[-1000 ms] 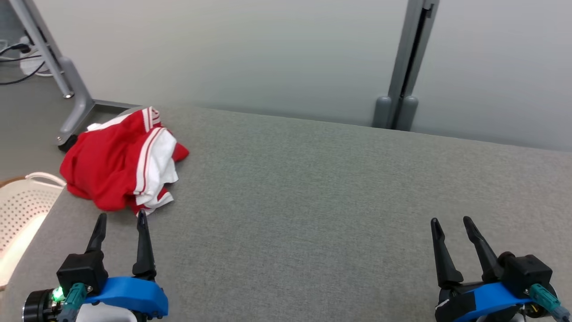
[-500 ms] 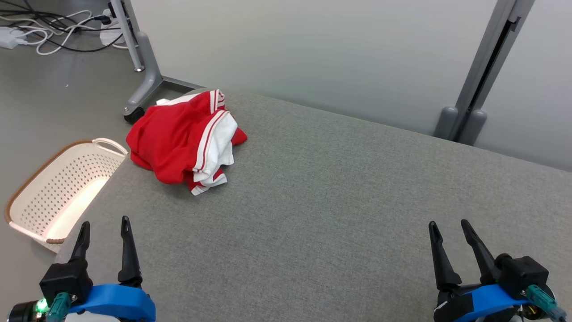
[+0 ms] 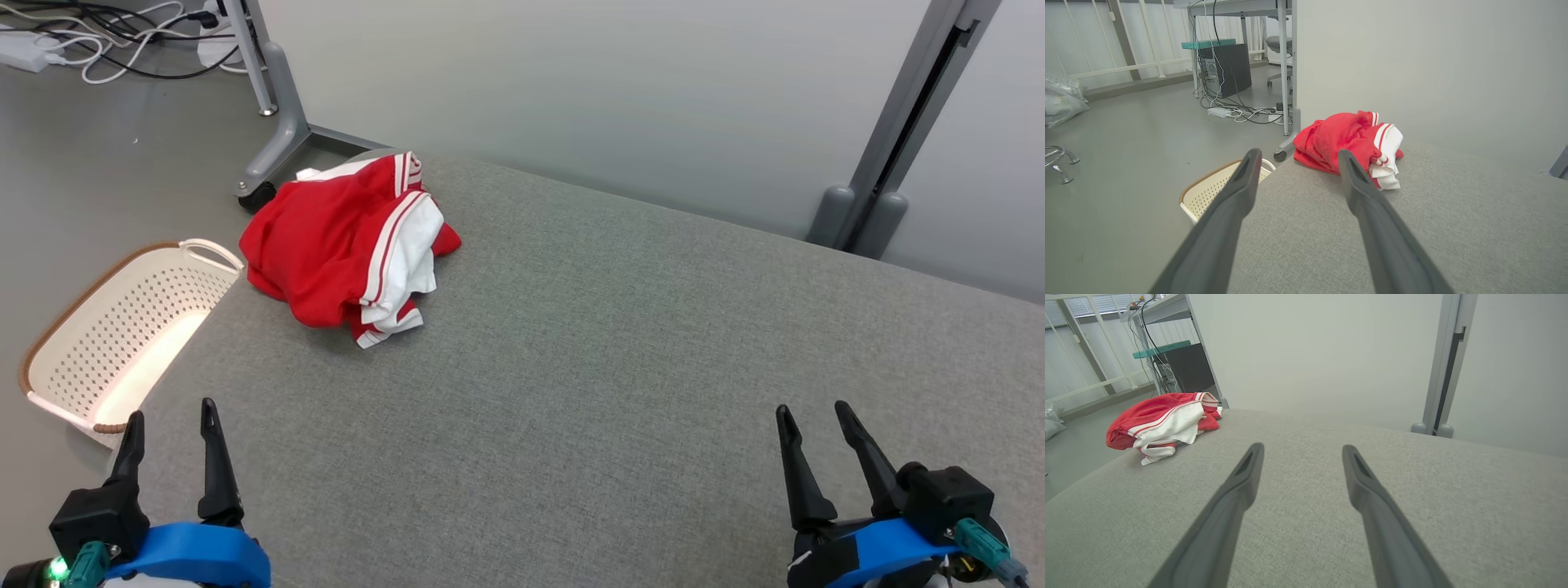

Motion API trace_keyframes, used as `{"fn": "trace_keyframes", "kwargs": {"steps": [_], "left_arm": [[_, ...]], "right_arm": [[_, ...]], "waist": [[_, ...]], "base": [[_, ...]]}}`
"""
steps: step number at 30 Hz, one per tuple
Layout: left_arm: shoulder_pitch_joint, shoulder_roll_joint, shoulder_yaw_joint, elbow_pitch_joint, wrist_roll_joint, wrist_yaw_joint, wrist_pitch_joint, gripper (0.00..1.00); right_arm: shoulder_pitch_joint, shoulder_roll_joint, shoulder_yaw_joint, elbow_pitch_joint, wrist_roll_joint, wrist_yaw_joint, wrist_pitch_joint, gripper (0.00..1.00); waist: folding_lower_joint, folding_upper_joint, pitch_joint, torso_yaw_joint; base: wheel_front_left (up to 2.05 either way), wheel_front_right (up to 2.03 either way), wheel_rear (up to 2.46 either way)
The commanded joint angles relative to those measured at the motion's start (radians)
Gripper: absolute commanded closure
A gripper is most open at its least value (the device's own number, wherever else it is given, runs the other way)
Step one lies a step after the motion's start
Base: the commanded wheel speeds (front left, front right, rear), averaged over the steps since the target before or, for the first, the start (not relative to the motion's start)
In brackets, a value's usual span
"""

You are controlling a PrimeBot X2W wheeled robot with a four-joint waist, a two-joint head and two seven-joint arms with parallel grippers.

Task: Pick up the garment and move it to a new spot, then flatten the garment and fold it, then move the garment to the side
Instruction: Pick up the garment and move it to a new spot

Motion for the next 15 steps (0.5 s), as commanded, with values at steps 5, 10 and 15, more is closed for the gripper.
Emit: {"fn": "trace_keyframes", "kwargs": {"steps": [5,10,15], "left_arm": [[-0.068,0.025,0.014,0.005,-0.023,-0.018,-0.011,0.00],[-0.198,0.060,0.033,0.031,-0.046,-0.046,-0.014,0.00],[-0.379,0.105,0.060,0.111,-0.072,-0.078,-0.031,0.00]], "right_arm": [[-0.021,-0.006,-0.004,-0.017,-0.019,0.000,0.009,0.00],[-0.041,-0.006,-0.020,-0.053,-0.055,0.000,0.028,0.00],[-0.081,-0.006,-0.027,-0.107,-0.096,0.000,0.055,0.00]], "waist": [[0.0000,0.0000,0.023,-0.030],[0.0000,0.0000,0.081,-0.072],[0.0000,0.0000,0.173,-0.138]], "base": [[0.00,0.00,0.00],[0.00,0.00,0.00],[0.00,0.00,0.00]]}}
